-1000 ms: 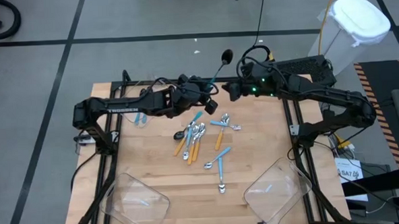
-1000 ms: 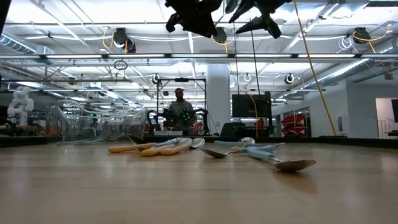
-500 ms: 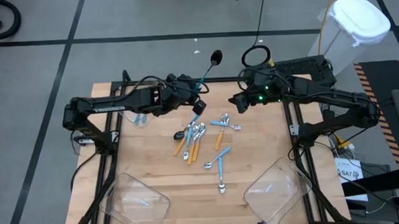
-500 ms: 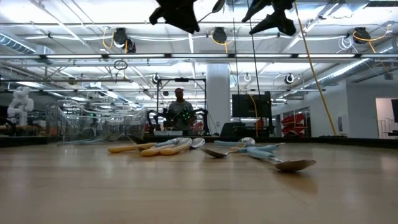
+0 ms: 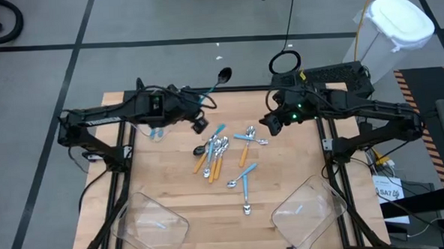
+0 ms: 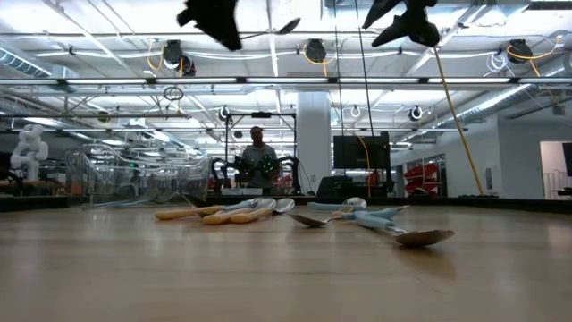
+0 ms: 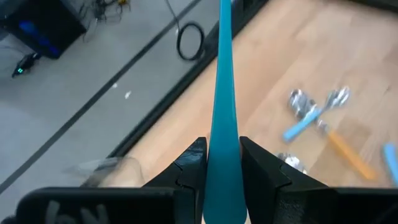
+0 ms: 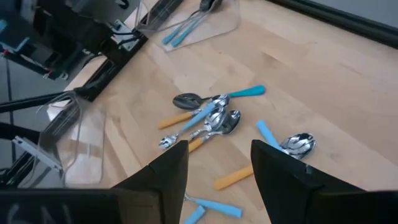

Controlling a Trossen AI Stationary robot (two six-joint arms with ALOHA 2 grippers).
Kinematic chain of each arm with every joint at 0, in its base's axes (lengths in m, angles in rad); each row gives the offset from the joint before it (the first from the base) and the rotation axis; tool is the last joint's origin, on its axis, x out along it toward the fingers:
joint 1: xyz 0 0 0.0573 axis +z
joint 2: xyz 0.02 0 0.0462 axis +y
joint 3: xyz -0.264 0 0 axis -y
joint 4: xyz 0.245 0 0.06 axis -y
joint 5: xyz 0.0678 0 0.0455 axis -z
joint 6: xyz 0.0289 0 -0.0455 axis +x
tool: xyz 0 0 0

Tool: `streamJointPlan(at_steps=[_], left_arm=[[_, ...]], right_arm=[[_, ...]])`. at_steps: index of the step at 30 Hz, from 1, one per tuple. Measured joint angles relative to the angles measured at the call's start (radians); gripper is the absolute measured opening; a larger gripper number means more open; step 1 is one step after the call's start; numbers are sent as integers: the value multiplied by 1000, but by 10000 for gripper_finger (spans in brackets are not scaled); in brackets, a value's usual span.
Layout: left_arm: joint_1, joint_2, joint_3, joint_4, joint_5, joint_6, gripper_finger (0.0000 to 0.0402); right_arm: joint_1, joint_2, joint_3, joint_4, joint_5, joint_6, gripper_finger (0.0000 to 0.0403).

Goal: Sort silverware by color (type)
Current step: Put the blue spoon into the top left transparent bin

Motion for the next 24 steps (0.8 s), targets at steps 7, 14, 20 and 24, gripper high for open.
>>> streamJointPlan(at_steps=[7,14,20,24], left_arm=[[62,-57,2,-116,68,16,78],[187,-81,0,-319,165,56,78],[303,-82,1,-472,207,42,78],[364,-81,-24,-533,248,-21,78]], right_arm=[[28,0,0,-5,4,8,171],[49,0,0,-29,54,-1,171],[51,0,0,-64,55,-7,171],[51,0,0,-101,54,-11,171]])
